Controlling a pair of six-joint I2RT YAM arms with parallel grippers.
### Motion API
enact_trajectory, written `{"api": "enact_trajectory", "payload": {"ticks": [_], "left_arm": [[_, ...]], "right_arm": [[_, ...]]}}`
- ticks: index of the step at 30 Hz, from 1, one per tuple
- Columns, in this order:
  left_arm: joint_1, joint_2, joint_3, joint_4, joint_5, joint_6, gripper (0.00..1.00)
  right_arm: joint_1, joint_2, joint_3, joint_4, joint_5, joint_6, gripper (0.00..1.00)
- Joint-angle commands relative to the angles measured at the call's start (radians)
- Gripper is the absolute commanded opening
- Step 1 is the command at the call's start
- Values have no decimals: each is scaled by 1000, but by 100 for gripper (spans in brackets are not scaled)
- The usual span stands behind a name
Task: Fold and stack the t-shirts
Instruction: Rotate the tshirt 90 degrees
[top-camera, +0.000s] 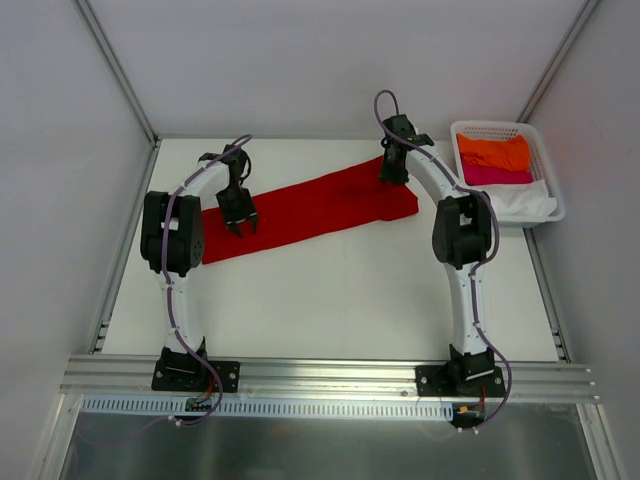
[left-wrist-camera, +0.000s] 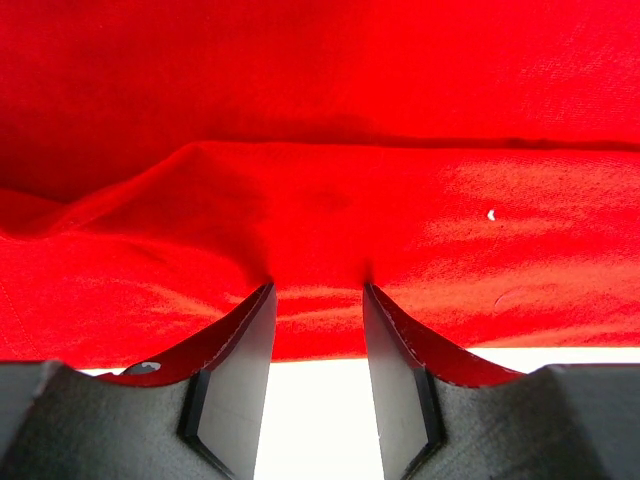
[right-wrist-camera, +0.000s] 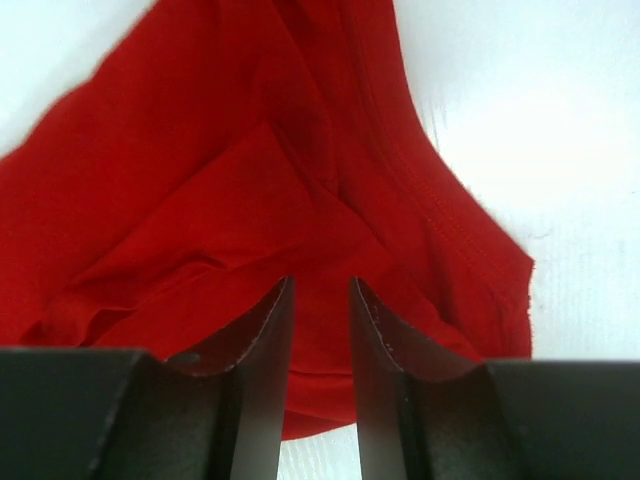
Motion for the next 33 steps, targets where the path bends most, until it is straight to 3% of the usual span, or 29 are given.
{"api": "enact_trajectory", "payload": {"ticks": [1,17,33], "left_arm": [[-7,-16,2,-24,-6,-12,41],[-7,-24,-1,-24,-2,-15,41],[-7,-36,-9,-24,0,-29,40]], "right_arm": [[-13,20,48,-41,-44,37,31],[-22,77,163,-28,-67,57,32],[-34,112,145,16,-98,57,33]]}}
